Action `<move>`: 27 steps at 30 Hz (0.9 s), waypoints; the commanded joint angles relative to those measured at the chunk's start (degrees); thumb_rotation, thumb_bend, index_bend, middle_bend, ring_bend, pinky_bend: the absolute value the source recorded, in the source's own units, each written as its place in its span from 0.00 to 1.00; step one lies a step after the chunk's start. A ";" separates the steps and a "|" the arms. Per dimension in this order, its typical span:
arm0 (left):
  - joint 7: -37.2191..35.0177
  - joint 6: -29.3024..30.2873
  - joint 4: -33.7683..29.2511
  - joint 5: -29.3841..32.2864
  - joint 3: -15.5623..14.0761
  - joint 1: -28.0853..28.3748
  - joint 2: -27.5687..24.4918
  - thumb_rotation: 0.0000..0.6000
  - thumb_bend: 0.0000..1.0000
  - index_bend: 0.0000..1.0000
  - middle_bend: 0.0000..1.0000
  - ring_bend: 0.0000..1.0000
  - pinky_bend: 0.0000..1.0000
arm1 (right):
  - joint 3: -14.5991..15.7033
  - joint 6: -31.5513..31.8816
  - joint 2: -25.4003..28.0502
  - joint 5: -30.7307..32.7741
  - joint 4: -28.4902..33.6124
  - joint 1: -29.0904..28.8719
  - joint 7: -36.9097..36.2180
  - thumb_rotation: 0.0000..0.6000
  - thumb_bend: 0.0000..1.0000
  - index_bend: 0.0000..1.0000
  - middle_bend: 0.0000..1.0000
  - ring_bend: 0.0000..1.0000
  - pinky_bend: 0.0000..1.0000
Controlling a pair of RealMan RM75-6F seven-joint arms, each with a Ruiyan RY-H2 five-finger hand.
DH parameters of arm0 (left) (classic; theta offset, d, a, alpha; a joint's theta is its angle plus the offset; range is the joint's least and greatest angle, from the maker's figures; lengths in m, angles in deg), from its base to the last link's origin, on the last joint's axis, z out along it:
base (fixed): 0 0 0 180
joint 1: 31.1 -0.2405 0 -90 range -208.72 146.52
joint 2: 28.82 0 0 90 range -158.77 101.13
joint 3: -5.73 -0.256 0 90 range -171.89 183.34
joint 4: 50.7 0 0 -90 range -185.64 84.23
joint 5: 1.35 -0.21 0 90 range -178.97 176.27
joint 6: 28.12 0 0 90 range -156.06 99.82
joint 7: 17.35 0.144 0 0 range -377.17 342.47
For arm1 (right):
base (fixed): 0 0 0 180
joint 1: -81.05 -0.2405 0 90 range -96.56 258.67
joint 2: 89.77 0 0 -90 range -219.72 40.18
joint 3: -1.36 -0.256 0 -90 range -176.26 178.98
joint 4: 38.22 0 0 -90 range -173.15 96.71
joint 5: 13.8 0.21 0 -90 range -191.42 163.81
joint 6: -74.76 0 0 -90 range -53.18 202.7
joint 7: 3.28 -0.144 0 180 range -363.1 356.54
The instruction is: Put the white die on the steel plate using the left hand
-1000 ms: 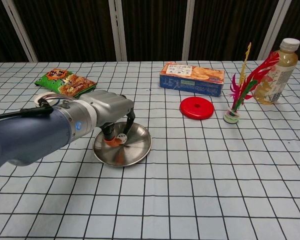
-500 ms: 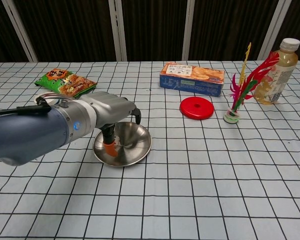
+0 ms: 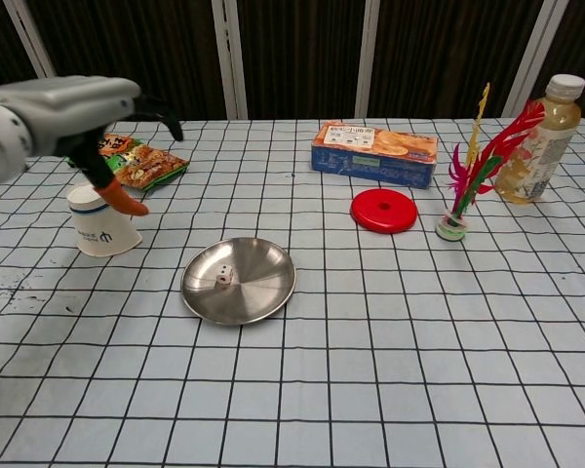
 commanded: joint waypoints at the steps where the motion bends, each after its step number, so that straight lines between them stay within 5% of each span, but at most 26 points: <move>1: -6.29 1.06 -2.64 -4.49 -3.39 -5.02 -7.77 1.00 0.22 0.24 0.11 0.00 0.05 | 0.15 -0.27 -0.05 -0.09 0.16 -0.09 0.37 1.00 0.10 0.25 0.19 0.13 0.00; 8: -6.41 -6.44 -0.52 -0.22 -3.53 -4.27 -12.69 1.00 0.22 0.23 0.04 0.00 0.05 | 0.39 -1.19 -0.09 0.18 0.56 -0.36 1.68 1.00 0.10 0.25 0.19 0.13 0.00; 21: -7.27 -12.65 10.27 9.56 1.30 -2.06 -6.09 1.00 0.22 0.01 0.00 0.01 0.07 | 0.10 -1.58 -0.02 1.01 0.25 -0.43 1.50 1.00 0.10 0.25 0.19 0.13 0.00; 27: -5.35 -13.72 12.77 11.37 1.26 -1.41 -4.11 1.00 0.22 0.02 0.00 0.01 0.07 | 0.07 -2.01 -0.17 1.36 0.05 -0.55 1.61 1.00 0.10 0.25 0.19 0.13 0.00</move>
